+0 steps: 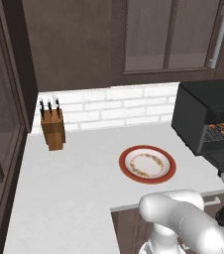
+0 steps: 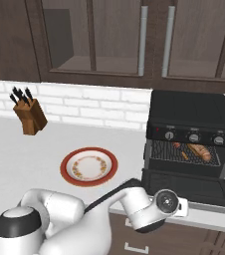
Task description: Pick up the kebab skewer and baguette bread, and place them inside the toaster oven. Close the toaster oven door and start by setting the timer.
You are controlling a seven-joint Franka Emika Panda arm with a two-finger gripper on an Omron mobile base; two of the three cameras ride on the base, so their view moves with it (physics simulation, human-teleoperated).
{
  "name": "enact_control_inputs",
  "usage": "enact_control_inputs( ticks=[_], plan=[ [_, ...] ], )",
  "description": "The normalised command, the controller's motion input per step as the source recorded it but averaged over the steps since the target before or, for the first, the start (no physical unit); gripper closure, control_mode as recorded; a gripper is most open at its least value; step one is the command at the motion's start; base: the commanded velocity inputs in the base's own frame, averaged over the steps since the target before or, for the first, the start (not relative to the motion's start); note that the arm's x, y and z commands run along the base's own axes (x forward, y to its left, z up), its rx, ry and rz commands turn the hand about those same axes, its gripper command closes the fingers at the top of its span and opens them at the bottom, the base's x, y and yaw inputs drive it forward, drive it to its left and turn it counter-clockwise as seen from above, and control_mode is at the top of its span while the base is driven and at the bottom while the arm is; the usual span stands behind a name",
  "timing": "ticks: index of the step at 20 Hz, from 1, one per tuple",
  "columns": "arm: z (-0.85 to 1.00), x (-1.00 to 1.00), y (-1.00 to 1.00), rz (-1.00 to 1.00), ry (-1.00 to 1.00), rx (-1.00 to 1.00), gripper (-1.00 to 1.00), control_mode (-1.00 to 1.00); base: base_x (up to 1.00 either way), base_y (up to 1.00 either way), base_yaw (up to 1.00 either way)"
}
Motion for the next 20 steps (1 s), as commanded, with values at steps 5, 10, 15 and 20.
enact_control_inputs(
  ticks=[5,10,15,20],
  plan=[
    [0.84,0.84,0.14,0.0,-0.16,0.0,-1.0,-1.0,0.0,0.0,0.0],
    [0.91,0.9,0.12,0.0,-0.14,0.0,-1.0,-1.0,0.0,0.0,0.0],
    [0.79,0.79,0.04,0.0,-0.07,0.0,-1.0,-1.0,0.0,0.0,0.0],
    [0.26,0.48,0.03,0.0,-0.01,0.0,-1.0,-1.0,0.0,0.0,0.0]
  ],
)
